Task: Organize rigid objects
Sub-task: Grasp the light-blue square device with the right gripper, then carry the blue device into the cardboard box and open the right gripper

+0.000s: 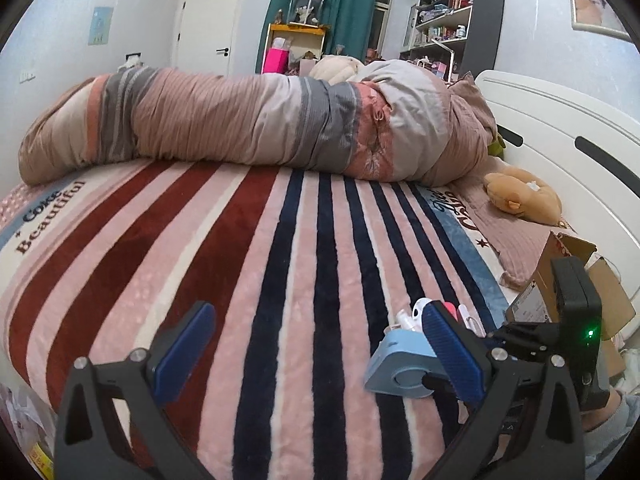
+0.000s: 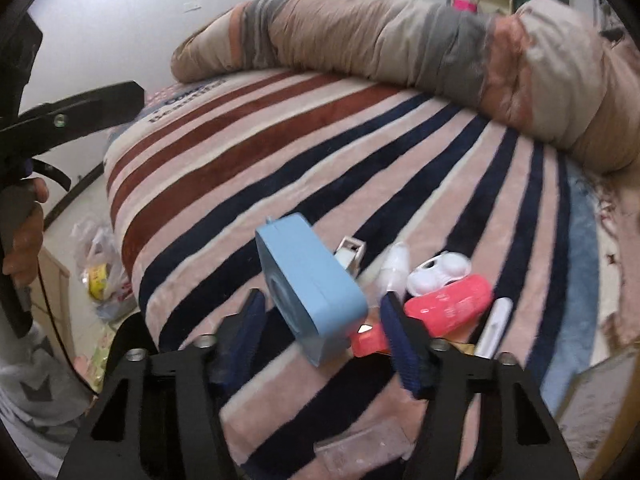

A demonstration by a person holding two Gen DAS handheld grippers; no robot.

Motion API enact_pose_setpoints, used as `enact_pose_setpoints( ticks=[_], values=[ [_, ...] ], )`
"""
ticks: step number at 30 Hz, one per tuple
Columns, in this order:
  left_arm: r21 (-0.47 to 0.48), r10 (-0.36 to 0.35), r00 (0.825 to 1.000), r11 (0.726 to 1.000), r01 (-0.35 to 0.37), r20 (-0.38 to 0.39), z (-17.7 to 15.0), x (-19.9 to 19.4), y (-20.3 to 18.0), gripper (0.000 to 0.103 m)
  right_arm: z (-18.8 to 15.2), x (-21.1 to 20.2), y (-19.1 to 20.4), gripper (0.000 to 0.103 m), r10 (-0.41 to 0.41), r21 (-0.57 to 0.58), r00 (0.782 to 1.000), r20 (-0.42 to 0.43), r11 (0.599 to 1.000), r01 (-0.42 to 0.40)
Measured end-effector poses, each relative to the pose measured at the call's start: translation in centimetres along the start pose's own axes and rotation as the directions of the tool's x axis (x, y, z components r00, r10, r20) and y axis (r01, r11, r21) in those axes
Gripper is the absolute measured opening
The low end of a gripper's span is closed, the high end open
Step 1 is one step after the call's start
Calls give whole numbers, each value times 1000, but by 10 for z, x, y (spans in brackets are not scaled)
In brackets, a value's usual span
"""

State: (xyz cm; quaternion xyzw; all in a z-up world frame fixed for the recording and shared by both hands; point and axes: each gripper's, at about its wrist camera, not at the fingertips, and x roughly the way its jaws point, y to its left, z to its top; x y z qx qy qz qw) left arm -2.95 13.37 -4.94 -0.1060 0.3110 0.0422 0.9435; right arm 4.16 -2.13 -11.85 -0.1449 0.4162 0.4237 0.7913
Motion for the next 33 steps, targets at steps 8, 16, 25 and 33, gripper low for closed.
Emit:
enact_pose_setpoints(
  ticks=[8,16,25,33],
  values=[
    [-21,13,1000,1000,-13,-22,-15,-1,7,102,-9,11,35,47,100,-80,994,-39,992,-103],
    [-36,42,998,998,-44,-46,-27,-6,18,102,-17,32,45,86,87,-82,993,-80,992,-93],
    [-62,18,992,998,-26,-129,-42,8,34,102,-17,44,55,86,75,-156,991,-109,983,-92],
    [-147,-218,954,971,189,-208,-53,26,47,102,-11,42,53,81,28,-177,998,-56,984,-37]
  ],
)
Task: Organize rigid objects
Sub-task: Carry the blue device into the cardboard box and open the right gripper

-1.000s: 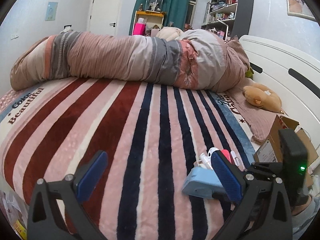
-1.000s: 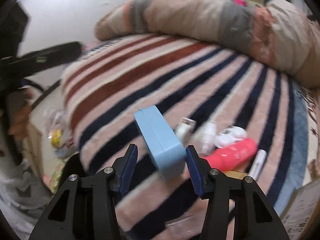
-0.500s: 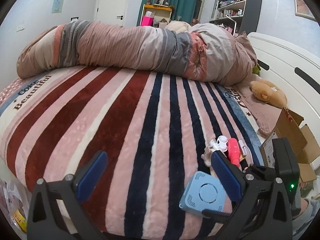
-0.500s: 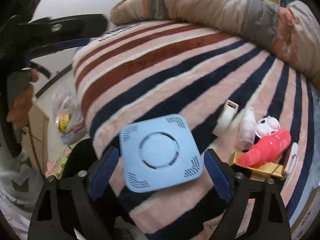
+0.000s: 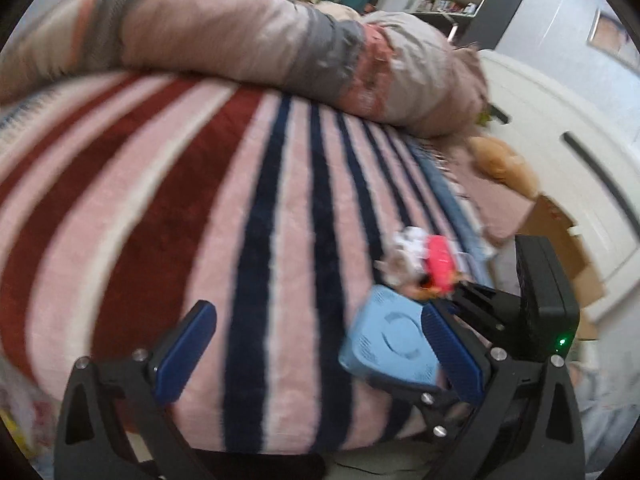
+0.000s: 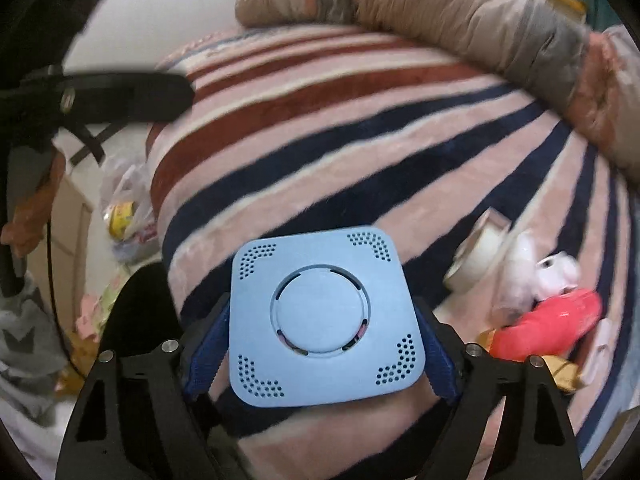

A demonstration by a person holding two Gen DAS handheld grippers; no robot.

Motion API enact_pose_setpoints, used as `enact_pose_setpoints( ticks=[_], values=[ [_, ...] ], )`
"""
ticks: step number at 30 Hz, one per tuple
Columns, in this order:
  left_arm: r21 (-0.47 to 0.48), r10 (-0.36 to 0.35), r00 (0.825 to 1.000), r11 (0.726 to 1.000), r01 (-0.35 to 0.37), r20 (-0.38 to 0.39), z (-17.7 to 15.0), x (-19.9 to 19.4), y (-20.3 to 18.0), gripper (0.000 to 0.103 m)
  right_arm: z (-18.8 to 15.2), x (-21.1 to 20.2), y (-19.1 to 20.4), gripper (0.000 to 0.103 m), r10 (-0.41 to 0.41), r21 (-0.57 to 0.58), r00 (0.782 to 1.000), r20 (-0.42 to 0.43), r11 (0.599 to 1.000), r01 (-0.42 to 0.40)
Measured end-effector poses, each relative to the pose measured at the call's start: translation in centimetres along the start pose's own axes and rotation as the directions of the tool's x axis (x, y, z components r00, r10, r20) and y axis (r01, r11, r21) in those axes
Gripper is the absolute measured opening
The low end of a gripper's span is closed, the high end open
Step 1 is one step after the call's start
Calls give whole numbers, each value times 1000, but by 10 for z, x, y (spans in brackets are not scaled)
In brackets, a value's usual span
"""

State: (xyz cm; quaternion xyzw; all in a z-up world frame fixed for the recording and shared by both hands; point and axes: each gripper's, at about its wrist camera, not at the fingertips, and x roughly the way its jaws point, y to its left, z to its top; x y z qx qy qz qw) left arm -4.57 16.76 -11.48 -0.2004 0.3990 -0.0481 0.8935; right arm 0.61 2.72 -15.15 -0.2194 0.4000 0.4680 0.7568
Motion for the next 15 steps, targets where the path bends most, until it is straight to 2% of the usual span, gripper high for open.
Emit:
enact_pose_setpoints(
  ticks=[3,5,7,9,13,14,15],
  values=[
    [16,-94,995,995,94,-21,4,4,-13,97,2,-29,0,81,-6,12,996,94,1000,5],
    [39,-188,982,981,189,-29,11,3,-31,96,3,-54,1,81,-22,10,987,160,1000,21],
    [83,-264,964,960,267,-41,22,3,-57,95,4,-86,-2,81,-51,17,971,233,999,48],
    [118,-312,948,941,317,-57,32,2,-82,89,1,-124,-8,81,-86,46,941,327,996,75],
    [192,-448,888,867,461,-107,56,1,-144,75,-12,-187,-23,81,-167,94,880,445,986,140],
    [207,-482,867,842,497,-124,63,3,-162,71,-15,-199,-27,81,-193,106,867,459,981,162],
    [227,-508,849,819,528,-144,69,5,-182,62,-16,-206,-30,81,-216,119,859,464,976,181]
  ],
)
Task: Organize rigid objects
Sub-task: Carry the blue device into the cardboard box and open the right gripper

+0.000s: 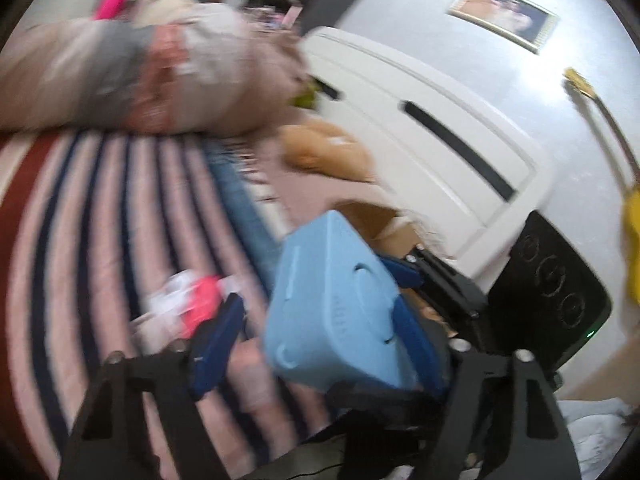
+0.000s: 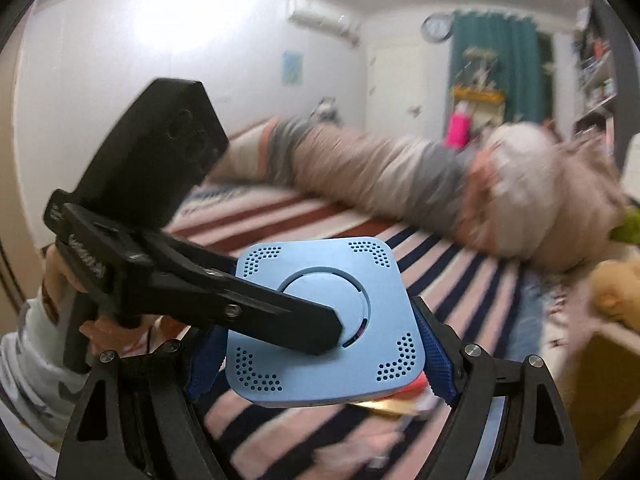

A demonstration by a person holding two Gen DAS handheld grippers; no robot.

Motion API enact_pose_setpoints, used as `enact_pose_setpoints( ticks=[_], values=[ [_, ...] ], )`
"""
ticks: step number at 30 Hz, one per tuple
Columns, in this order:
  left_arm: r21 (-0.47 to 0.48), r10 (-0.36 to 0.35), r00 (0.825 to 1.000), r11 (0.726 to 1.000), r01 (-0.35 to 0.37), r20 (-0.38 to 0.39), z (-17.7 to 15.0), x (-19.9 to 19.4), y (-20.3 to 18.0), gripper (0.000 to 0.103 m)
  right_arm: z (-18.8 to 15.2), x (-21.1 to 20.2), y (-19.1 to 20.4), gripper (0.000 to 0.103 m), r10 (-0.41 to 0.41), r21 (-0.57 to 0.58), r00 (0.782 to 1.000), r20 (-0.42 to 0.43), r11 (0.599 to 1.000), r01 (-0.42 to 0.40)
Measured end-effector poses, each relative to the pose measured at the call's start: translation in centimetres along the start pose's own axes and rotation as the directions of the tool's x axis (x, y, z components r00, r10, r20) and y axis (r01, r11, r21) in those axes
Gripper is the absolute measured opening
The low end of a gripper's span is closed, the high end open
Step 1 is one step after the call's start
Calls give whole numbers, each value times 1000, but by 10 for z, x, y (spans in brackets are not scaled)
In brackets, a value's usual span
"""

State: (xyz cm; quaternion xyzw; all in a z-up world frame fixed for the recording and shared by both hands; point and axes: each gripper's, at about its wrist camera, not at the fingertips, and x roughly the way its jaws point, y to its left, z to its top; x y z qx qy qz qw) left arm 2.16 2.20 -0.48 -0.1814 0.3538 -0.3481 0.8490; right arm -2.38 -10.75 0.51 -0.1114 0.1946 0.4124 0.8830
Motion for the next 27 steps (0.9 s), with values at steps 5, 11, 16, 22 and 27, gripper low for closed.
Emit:
enact_pose_setpoints(
  ticks=[5,11,16,22,27],
  values=[
    [170,25,998,985,-16,-51,37,54,-61,44,-6,-38,-52,80,-124,74,992,-8,990,124],
    [318,68,987,948,-18,-148,51,125,-111,35,-29,-62,-118,77,-222,240,967,-122,939,246],
    [328,54,968,944,30,-243,49,170,-119,35,-46,-75,-149,77,-230,292,952,-203,913,284],
    [342,85,945,939,30,-317,38,197,-120,35,-60,-69,-147,78,-209,328,936,-284,896,300],
    [358,131,950,933,-21,-285,37,188,-119,51,-62,-69,-144,85,-277,288,908,-313,884,369]
  ],
)
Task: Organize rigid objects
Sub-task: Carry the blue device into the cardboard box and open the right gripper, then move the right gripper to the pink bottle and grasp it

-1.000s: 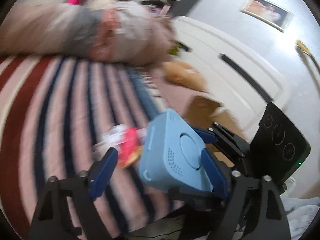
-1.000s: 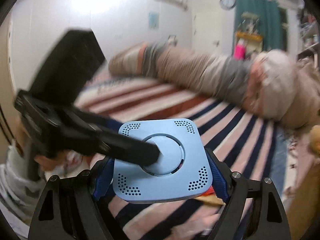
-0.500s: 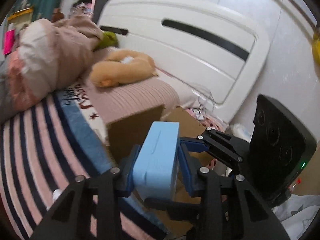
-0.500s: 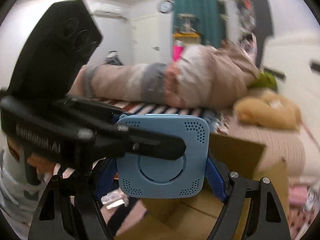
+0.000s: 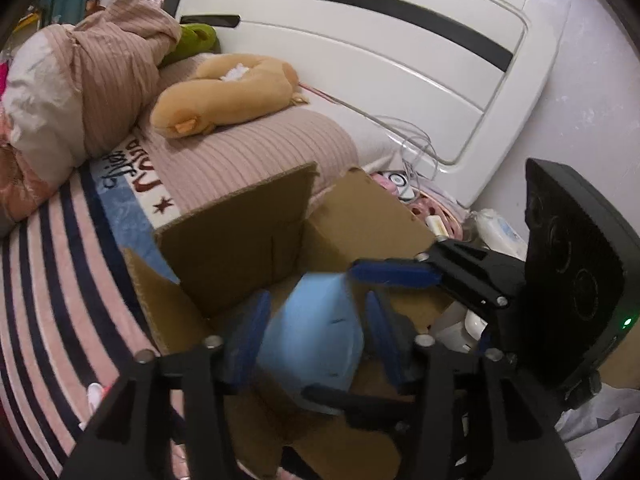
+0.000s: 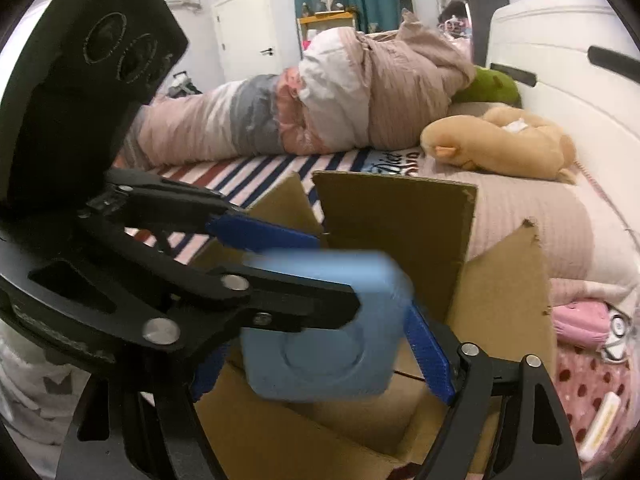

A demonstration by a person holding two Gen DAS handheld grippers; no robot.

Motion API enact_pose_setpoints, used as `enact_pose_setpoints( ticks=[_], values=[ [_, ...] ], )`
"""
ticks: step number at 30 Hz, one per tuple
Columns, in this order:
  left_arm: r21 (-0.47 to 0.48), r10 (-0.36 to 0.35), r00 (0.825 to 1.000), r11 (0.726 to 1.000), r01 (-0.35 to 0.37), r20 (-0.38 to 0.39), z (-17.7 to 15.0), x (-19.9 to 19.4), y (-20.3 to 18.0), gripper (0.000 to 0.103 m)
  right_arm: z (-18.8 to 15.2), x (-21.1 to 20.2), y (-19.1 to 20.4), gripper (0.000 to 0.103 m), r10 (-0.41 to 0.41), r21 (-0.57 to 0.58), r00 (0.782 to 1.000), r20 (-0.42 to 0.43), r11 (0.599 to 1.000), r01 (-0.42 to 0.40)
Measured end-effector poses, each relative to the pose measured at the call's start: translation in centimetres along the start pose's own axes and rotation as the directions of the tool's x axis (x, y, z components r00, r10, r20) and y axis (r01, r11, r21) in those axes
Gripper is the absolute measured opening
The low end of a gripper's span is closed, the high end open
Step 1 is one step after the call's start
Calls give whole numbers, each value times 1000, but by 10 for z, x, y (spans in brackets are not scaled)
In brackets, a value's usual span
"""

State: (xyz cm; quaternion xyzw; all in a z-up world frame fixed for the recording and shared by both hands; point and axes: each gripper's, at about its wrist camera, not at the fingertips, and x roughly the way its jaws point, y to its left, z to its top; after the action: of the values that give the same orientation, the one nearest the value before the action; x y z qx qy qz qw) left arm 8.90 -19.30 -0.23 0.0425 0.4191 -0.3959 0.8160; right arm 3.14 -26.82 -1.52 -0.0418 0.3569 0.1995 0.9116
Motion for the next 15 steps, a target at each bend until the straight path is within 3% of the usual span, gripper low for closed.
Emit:
enact_pose_setpoints(
  ticks=[2,4,7,10,15],
  values=[
    [-12,1,1000,1000,-1,29,-2,-13,4,52,1,-5,4,91,-27,-4,1000,12,1000,27],
    [-25,16,997,1000,-14,76,-4,-31,9,60,3,-8,8,95,-46,-8,999,27,999,47],
    [-66,85,984,995,-76,158,-13,-69,20,66,10,-17,24,96,-79,-45,994,74,996,82],
    [-142,185,959,977,-157,215,-33,-108,40,68,22,-22,51,96,-57,-104,992,114,992,69],
    [-303,395,884,899,-317,248,-87,-163,86,69,42,-8,105,96,86,-158,992,96,985,-70]
  ],
)
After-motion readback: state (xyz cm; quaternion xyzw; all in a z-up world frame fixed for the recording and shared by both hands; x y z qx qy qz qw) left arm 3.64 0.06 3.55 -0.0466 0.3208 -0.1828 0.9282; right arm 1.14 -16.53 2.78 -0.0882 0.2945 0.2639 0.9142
